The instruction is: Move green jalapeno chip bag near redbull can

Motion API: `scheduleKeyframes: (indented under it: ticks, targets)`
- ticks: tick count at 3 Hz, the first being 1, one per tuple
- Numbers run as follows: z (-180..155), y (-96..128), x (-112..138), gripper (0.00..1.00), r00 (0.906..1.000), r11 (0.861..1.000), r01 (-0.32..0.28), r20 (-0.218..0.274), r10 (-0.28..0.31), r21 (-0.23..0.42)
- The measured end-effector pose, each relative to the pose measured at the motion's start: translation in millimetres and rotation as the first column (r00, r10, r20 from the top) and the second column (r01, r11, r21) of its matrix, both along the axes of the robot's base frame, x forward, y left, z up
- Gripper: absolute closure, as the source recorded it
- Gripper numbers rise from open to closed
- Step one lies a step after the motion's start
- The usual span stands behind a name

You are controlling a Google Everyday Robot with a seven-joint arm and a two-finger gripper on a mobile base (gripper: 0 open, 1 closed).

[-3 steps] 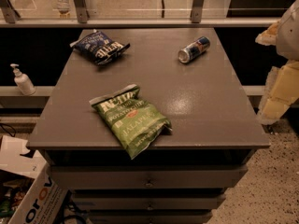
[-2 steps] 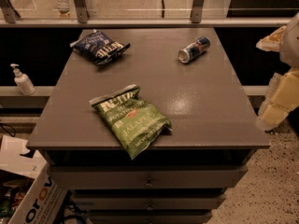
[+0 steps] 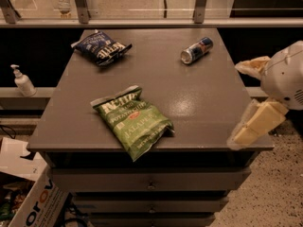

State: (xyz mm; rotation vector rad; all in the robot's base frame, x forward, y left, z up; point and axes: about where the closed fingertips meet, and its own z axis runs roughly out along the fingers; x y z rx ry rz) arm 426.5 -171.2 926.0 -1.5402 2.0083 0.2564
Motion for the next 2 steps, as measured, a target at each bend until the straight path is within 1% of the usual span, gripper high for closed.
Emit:
scheduleKeyframes:
  ticks: [1, 2]
  targets:
    - [-19.1, 37.2, 7.3, 0.00, 0.9985, 0.994, -0.054, 0.010, 0.053, 0.098]
    - [-17.9, 42.7, 7.9, 0.00, 0.9982, 0.992, -0.059, 0.016, 0.058, 0.112]
